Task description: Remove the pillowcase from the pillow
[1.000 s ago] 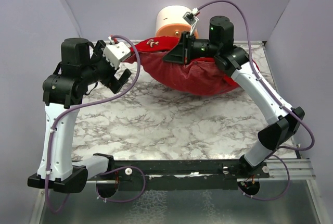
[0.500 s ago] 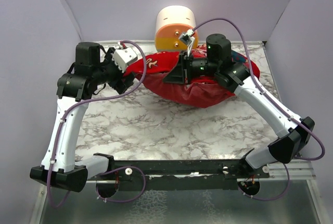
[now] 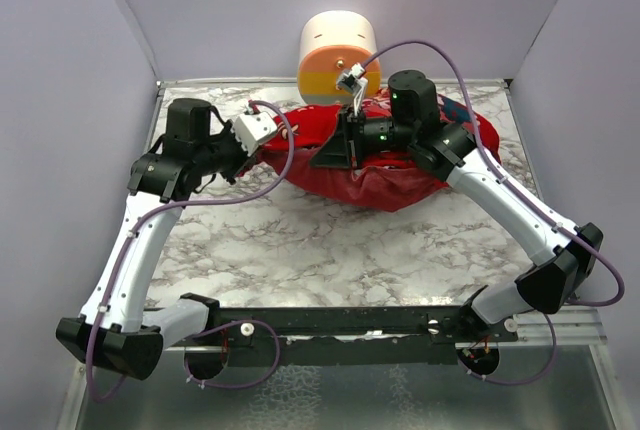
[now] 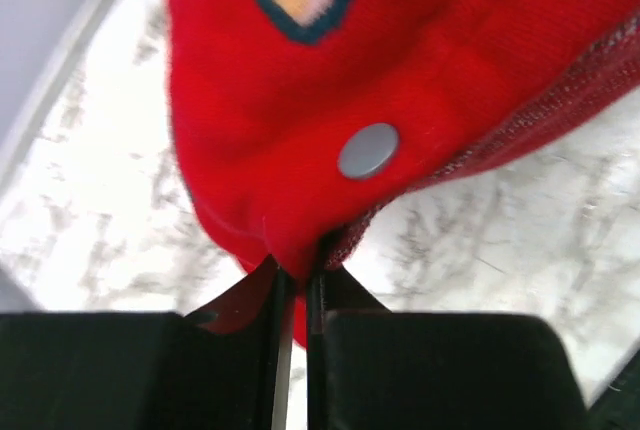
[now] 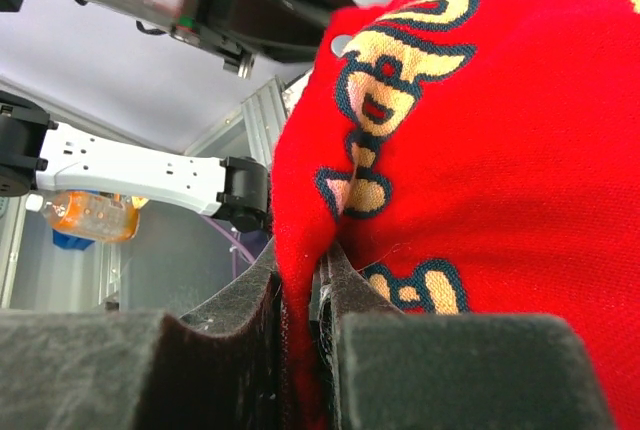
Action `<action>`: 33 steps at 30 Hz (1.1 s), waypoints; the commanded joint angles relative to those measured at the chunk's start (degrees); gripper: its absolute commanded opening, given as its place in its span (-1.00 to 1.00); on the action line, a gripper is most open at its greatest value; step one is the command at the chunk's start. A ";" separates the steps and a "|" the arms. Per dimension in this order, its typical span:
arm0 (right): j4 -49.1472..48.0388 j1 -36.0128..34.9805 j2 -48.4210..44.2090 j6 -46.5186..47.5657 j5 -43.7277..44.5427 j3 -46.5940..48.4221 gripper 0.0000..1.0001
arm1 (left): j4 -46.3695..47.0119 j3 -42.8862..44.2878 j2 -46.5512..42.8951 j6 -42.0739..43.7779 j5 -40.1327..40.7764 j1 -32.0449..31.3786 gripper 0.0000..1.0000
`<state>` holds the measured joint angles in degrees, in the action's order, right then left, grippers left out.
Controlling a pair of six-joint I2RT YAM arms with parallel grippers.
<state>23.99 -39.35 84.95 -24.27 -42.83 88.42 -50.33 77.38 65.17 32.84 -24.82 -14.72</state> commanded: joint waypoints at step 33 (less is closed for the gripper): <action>20.72 -13.93 9.70 6.61 18.50 37.87 0.22 | 8.78 41.78 0.21 -13.61 -0.80 -0.28 -1.00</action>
<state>40.75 -51.31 92.16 -19.73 -33.32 120.11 -48.25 115.13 66.13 22.41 -21.69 -15.07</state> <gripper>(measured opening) 0.609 0.040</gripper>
